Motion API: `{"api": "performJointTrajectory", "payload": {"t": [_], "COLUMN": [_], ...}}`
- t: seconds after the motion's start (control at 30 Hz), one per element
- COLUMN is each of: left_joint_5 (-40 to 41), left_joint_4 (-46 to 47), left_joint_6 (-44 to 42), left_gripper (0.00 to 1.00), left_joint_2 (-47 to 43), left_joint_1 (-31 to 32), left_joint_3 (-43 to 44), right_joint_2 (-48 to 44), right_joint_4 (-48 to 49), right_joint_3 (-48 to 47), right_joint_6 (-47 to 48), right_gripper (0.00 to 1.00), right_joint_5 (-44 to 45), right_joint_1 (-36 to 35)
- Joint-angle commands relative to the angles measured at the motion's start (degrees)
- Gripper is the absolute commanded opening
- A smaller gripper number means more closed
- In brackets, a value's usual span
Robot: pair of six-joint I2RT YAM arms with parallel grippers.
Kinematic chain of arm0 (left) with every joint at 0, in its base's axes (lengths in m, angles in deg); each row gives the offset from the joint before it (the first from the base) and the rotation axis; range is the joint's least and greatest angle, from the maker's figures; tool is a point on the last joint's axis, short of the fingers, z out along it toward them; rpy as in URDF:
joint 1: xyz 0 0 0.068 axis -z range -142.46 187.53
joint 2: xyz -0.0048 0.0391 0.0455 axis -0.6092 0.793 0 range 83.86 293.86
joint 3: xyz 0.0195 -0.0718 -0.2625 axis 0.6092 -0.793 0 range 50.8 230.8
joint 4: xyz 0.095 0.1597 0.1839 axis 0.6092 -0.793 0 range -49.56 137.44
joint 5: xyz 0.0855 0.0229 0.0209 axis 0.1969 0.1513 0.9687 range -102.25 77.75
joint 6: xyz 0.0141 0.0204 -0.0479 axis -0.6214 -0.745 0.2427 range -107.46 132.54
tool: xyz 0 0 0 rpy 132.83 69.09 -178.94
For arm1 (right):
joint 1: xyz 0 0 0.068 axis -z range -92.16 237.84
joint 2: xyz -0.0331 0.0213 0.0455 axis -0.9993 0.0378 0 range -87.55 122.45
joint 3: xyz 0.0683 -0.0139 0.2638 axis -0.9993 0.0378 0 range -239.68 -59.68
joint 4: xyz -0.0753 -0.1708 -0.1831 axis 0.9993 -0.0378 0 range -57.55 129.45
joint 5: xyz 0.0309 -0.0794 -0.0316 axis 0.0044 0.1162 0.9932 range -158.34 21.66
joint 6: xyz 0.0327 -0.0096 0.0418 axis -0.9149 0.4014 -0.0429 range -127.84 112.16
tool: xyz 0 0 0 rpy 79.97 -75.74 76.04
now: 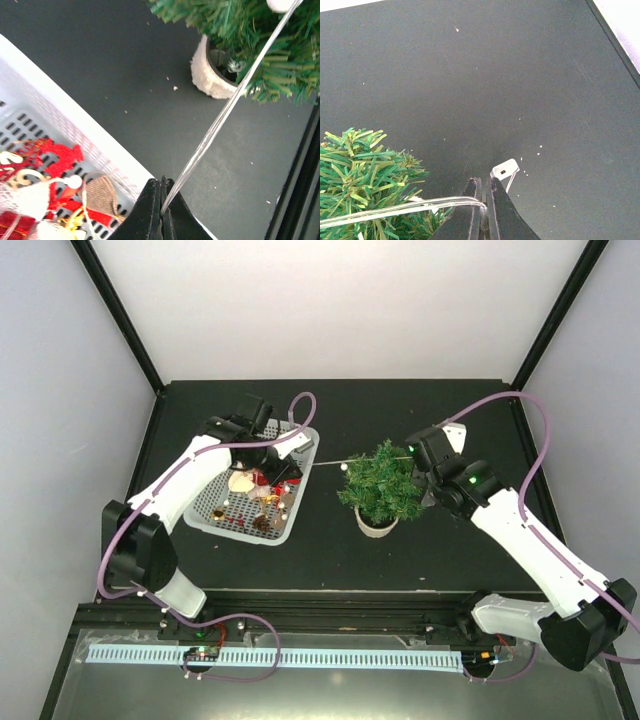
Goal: Decorate the small christmas tree
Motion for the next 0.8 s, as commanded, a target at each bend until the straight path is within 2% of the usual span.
{"api": "performJointTrajectory", "payload": {"t": [0.0, 0.13, 0.27, 0.5, 0.7, 0.77], "left_joint_5": [-0.3, -0.1, 1.2, 2.5, 2.1, 1.9], "left_joint_4": [-2.3, -1.9, -1.8, -0.8, -1.6, -2.1], "left_joint_6": [-1.5, -1.5, -1.7, -1.9, -1.9, -2.5], "left_gripper": [0.02, 0.02, 0.02, 0.02, 0.02, 0.02], "left_joint_2": [-2.3, -3.4, -4.7, -8.2, -10.3, -11.2], "left_joint_1": [-0.5, -0.5, -0.5, -0.5, -0.4, -0.3], "left_joint_3": [-3.3, -6.3, -8.4, -13.3, -15.2, -15.9], "right_joint_2": [-1.3, -1.4, -2.0, -5.7, -8.8, -9.7], "right_joint_4": [-0.1, 0.1, -0.3, -1.1, -2.6, -2.9], "right_joint_3": [1.9, 3.8, 4.2, 3.3, 0.8, -0.4], "right_joint_6": [-0.3, -0.2, -0.9, -1.1, -0.8, -0.2], "right_gripper": [0.01, 0.03, 0.09, 0.38, 0.57, 0.59], "right_joint_5": [1.4, -1.2, -1.9, 0.4, 2.4, 2.3], "right_joint_1": [0.4, 0.5, 0.5, 0.5, 0.5, 0.5]}}
